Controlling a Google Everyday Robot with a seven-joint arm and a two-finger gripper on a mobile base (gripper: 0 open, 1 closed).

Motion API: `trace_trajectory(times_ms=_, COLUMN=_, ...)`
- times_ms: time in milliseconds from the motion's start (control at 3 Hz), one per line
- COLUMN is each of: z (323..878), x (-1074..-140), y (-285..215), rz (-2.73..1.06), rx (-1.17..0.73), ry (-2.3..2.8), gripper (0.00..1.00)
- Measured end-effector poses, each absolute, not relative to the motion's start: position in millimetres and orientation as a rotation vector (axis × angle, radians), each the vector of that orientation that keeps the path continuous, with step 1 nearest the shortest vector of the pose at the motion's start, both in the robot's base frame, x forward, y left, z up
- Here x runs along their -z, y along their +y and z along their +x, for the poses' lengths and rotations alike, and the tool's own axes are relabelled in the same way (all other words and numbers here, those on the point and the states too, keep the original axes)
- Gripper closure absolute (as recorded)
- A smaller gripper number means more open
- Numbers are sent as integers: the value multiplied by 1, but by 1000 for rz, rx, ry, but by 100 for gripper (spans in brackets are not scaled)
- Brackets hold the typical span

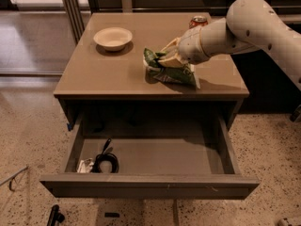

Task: Pick green jalapeno chip bag from top drawer and place on counter

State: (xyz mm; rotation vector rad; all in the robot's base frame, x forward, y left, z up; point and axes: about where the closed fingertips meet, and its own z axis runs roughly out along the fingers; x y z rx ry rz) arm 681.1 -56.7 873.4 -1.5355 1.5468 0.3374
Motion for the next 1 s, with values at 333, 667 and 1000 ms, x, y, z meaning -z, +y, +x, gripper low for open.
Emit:
trace_trajectory(times_ms=333, z=681, x=-873, y=-57, rz=-1536, rx=-337, ry=1547, gripper=5)
trace_trajectory(times_ms=667, z=681, x=-873, y=-57, rz=-1536, rx=-338, ry=1547, gripper=0)
trace_trajectory(times_ms=1000, z=681, x=-873, y=-57, rz=-1536, rx=-338, ry=1547, gripper=0)
